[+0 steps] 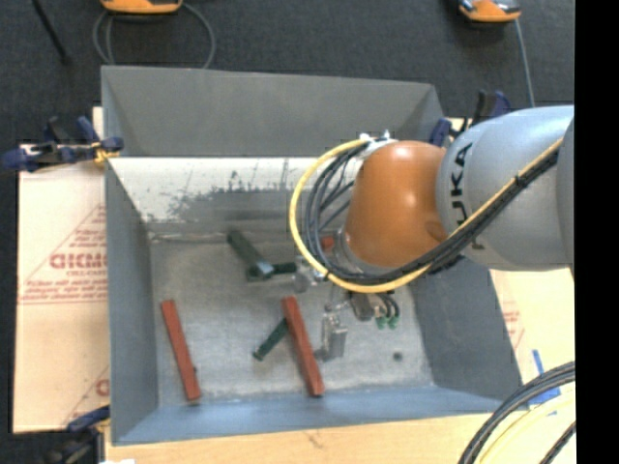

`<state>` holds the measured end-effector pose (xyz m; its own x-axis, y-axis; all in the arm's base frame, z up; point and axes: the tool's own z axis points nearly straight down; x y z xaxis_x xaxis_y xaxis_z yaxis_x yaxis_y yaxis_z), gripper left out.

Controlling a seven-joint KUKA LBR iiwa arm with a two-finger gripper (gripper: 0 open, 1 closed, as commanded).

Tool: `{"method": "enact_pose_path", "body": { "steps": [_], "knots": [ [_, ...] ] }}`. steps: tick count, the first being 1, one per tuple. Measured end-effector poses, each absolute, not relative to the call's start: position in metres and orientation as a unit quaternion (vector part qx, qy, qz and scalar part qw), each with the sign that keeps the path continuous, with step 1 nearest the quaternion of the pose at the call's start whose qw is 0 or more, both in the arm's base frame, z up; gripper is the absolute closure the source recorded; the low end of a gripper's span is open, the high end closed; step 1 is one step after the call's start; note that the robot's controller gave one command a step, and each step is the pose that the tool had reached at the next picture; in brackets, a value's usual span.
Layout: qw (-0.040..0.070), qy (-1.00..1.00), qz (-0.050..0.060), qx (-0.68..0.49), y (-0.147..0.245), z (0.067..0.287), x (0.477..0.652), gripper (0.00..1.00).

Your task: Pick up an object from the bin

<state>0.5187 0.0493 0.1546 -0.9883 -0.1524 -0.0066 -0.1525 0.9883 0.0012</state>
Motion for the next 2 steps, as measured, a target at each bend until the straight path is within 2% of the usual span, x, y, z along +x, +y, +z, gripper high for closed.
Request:
{"method": "enact_pose_path", "body": {
  "steps": [1, 2],
  "knots": [
    [-0.002, 0.963, -0.001, -0.268, 0.0738, 0.0695, 0.5171, 0.0],
    [0.003, 0.963, -0.001, -0.268, 0.0748, 0.0727, 0.5199, 1.0]
  ]
}}
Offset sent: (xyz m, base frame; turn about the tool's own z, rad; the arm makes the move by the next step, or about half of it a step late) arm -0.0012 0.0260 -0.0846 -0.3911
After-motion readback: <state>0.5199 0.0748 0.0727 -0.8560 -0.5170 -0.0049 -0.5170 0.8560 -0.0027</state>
